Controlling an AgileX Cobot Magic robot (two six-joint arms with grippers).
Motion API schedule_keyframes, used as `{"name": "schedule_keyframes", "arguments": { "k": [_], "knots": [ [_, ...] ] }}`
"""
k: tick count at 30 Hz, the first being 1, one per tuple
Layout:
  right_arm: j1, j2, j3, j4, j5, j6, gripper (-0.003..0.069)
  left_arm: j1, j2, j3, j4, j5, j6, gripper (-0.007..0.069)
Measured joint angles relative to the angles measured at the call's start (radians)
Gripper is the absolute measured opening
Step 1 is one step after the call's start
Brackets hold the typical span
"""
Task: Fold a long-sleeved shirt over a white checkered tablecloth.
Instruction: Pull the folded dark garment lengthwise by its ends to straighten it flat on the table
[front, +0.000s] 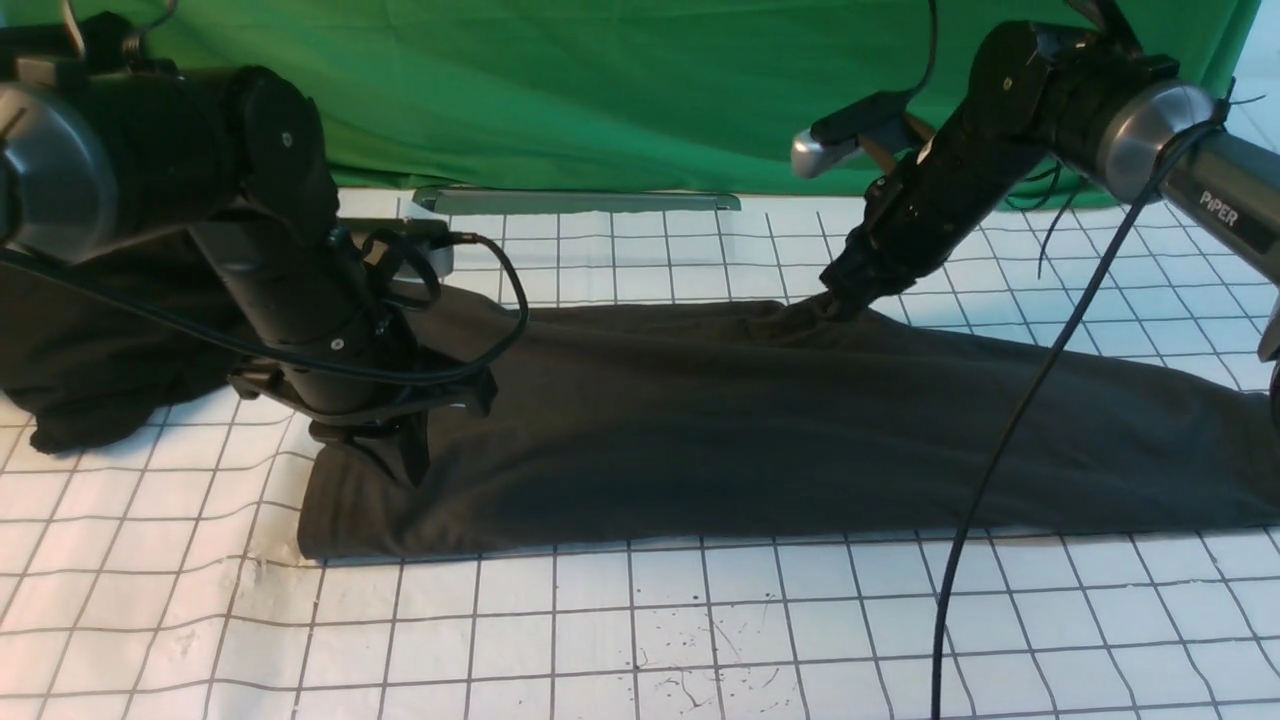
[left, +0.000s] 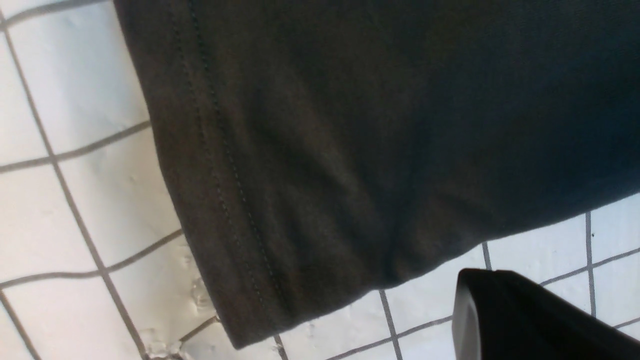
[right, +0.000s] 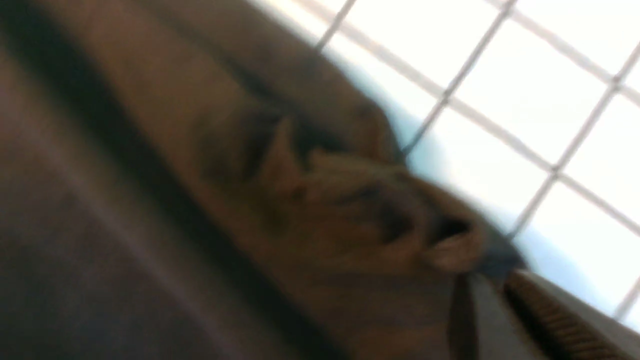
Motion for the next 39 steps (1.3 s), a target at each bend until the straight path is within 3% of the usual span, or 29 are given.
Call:
{"name": "schedule_keyframes", "arguments": {
  "k": [4, 6, 10, 13, 15, 17, 20, 35, 39],
  "knots": [
    [0.034, 0.007, 0.0, -0.001, 0.01, -0.052, 0.0307, 0.0, 0.0, 0.0, -0.001, -0.007, 0.0, -0.0004],
    [0.05, 0.017, 0.0, -0.002, 0.004, -0.072, 0.0348, 0.0, 0.0, 0.0, -0.001, -0.008, 0.0, -0.0004],
    [0.073, 0.048, 0.0, -0.018, -0.018, -0.087, 0.0363, 0.0, 0.0, 0.0, -0.002, -0.008, 0.0, -0.0004],
    [0.074, 0.065, 0.0, -0.035, -0.017, -0.087, 0.0353, 0.0, 0.0, 0.0, -0.002, -0.008, 0.0, -0.0004],
    [0.074, 0.067, 0.0, -0.051, -0.026, -0.087, 0.0274, 0.0, 0.0, 0.0, -0.002, -0.009, 0.0, -0.0004],
    [0.074, 0.067, -0.004, -0.061, -0.032, -0.086, 0.0138, 0.0, 0.0, 0.0, -0.002, -0.013, 0.0, -0.0004],
    [0.074, 0.067, -0.01, -0.067, -0.036, -0.084, 0.0032, 0.0, 0.0, 0.0, -0.002, -0.021, 0.0, -0.0004],
    [0.04, 0.055, -0.063, -0.093, -0.15, -0.011, 0.001, 0.001, 0.0, 0.0, -0.002, -0.022, 0.0, -0.0004],
    [0.04, 0.059, -0.063, -0.094, -0.153, -0.002, 0.0051, 0.001, 0.0, 0.0, -0.002, -0.021, 0.0, -0.0004]
  ]
}}
